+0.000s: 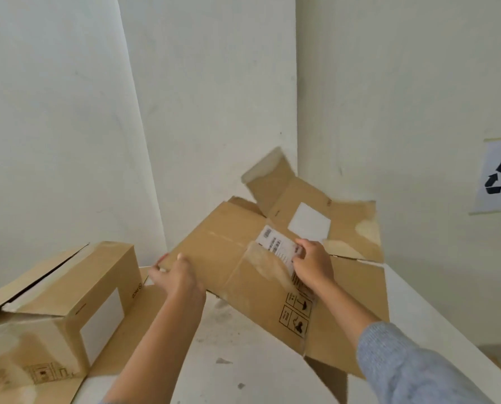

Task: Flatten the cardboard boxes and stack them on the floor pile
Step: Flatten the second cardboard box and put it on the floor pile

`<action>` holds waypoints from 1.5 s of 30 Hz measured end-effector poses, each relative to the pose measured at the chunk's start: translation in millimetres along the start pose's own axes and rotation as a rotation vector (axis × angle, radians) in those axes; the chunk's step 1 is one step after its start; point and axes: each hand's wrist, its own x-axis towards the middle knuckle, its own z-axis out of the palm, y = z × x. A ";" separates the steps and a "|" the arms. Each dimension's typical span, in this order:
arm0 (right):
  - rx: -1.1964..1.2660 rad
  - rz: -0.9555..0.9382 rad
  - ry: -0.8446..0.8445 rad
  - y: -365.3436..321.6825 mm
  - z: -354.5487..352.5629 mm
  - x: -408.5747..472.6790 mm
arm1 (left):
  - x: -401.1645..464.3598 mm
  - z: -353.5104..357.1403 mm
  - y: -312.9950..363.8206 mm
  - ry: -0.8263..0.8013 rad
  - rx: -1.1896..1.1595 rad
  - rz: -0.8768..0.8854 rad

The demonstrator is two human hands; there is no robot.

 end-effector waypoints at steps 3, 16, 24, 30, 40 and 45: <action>-0.124 -0.016 -0.170 22.5 33.6 -17.3 | 15.6 -27.4 -22.7 0.118 0.072 -0.031; -0.487 0.008 -0.473 119.7 113.6 -95.4 | 85.5 -104.3 -83.8 0.118 0.707 0.159; -0.571 -0.078 -0.491 144.3 80.7 -109.8 | 91.8 -109.9 -137.8 -0.121 1.561 0.099; -0.582 -0.081 -0.467 146.1 78.2 -108.6 | 96.1 -93.1 -182.4 -0.232 1.614 0.258; -0.565 -0.136 -0.534 152.5 73.4 -99.8 | 91.0 -108.8 -205.1 -0.573 1.731 0.544; -0.576 -0.187 -0.437 145.5 69.5 -65.4 | 96.7 -90.3 -199.0 -0.551 1.785 0.741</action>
